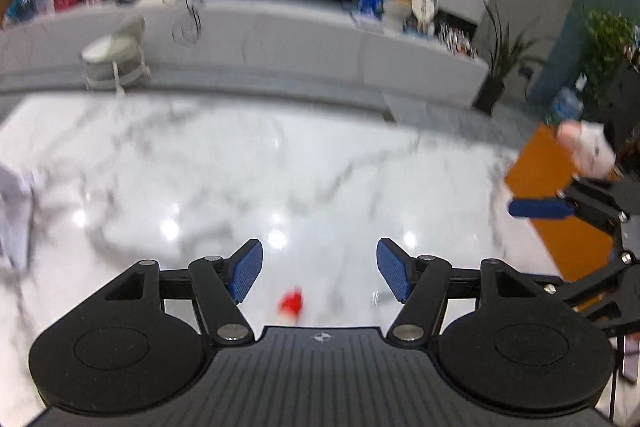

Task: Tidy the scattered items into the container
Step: 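Grasp the red-capped white bottle with the left tool while the right tool grasps the screwdriver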

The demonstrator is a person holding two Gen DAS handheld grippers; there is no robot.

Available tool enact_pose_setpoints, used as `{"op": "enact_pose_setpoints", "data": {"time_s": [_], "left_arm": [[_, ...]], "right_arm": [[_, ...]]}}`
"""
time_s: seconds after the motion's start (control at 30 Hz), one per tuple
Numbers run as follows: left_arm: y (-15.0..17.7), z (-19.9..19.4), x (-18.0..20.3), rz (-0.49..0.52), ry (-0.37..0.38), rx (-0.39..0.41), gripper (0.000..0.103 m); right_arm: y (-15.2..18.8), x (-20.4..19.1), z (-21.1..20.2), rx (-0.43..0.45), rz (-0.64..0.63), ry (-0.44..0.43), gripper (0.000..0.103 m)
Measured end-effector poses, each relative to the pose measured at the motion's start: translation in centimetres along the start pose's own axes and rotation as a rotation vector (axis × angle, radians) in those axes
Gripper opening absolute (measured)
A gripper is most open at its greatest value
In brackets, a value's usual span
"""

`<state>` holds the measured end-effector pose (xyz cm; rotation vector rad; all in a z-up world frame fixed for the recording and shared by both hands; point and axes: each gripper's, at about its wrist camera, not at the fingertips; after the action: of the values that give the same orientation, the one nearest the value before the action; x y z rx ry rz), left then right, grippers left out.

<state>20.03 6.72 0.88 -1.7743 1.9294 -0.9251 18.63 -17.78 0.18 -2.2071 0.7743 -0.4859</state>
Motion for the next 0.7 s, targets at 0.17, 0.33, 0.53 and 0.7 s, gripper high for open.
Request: {"op": "enact_pose_setpoints", "data": {"time_s": [0.17,0.33,0.53,0.7], "left_arm": [[1.9,1.0,-1.3,0.011,-0.005,-0.048,0.075],[2.7,2.0,-2.1,0.003,0.001,-0.074,0.075],[3.7,3.5,-2.5,0.011,0.007,-0.112,0.075],[3.6,3.8,-2.0,0.038,0.015,-0.103,0.075]], "right_arm": [[0.5,-0.2,2.9,-0.084,-0.015,-0.041,0.05],[1.2,-0.4,5.0,-0.126,-0.008,-0.05,0.049],[1.0,-0.2,6.7,-0.145,-0.021,-0.064,0.049],[1.2,-0.4,7.9,-0.161,-0.019,-0.067,0.049]]}}
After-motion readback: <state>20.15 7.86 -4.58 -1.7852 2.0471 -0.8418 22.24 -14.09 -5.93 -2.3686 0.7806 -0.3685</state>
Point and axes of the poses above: each gripper's, at about its wrist camera, not at the fingertips, and z roughly the way its jaws point, x to its right, y to its underside, and after that the axes turned 3 degrees about z, right-handed
